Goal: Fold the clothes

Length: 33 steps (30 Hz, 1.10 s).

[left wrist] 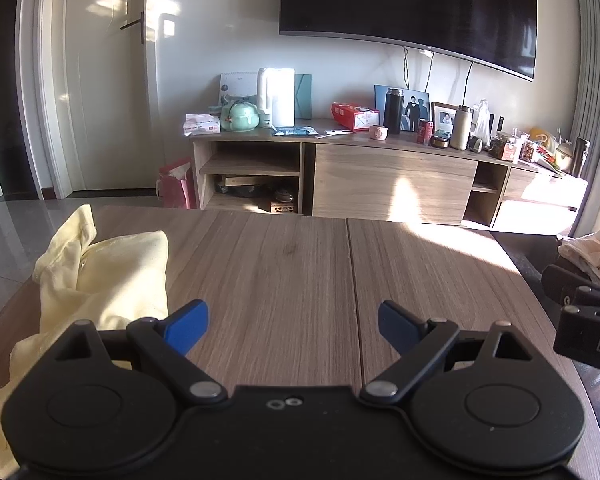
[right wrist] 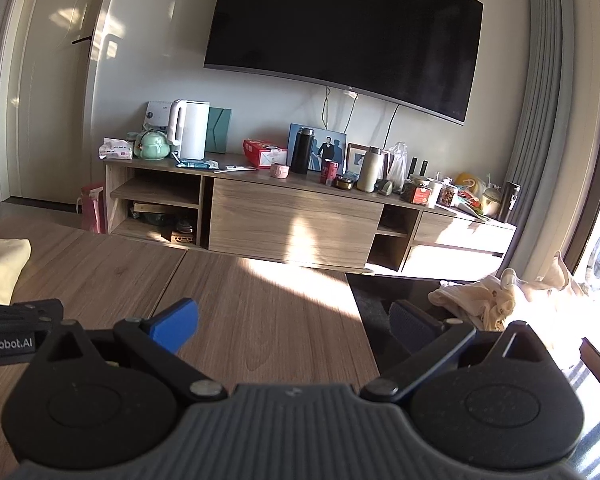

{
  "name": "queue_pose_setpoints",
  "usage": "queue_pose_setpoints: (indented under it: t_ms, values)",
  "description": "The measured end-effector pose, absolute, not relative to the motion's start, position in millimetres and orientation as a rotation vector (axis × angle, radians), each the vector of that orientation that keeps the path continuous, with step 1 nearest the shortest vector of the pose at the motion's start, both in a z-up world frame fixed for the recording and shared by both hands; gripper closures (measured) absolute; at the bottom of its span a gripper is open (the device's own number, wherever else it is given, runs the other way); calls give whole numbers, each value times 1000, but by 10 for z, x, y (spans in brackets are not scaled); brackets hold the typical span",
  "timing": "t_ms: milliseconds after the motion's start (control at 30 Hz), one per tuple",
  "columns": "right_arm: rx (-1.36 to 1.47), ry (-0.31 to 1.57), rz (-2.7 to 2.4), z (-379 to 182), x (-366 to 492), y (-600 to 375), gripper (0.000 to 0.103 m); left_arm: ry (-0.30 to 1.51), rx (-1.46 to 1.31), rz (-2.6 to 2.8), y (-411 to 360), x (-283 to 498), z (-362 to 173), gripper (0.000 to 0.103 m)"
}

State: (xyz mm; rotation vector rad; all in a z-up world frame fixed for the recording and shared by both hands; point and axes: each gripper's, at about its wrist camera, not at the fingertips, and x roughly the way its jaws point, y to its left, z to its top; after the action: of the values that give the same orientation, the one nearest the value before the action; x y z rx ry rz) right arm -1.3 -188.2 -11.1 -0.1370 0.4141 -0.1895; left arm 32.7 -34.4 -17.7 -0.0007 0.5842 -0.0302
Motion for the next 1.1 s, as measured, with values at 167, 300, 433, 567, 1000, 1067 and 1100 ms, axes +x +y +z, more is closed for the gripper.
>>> queue_pose_setpoints:
  t_ms: [167, 300, 433, 567, 1000, 1067, 1100]
  values:
    - [-131, 424, -191, -109, -17, -1899, 0, 586, 0, -33, -336, 336, -174, 10]
    - [-125, 433, -183, -104, -15, -1901, 0, 586, 1, -33, -355, 326, -164, 10]
    - [-120, 444, -174, -103, -15, -1907, 0, 589, 4, -35, -365, 331, -161, 10]
    - [-116, 444, -171, -95, -17, -1911, 0, 589, 7, -35, -370, 334, -161, 10]
    - [-106, 456, -165, -77, -5, -1923, 0, 591, 10, -34, -365, 375, -156, 10]
    - [-105, 457, -164, -77, -6, -1926, 0, 592, 10, -33, -360, 377, -160, 10]
    - [-104, 457, -164, -77, -7, -1927, 0, 593, 11, -34, -363, 383, -162, 10]
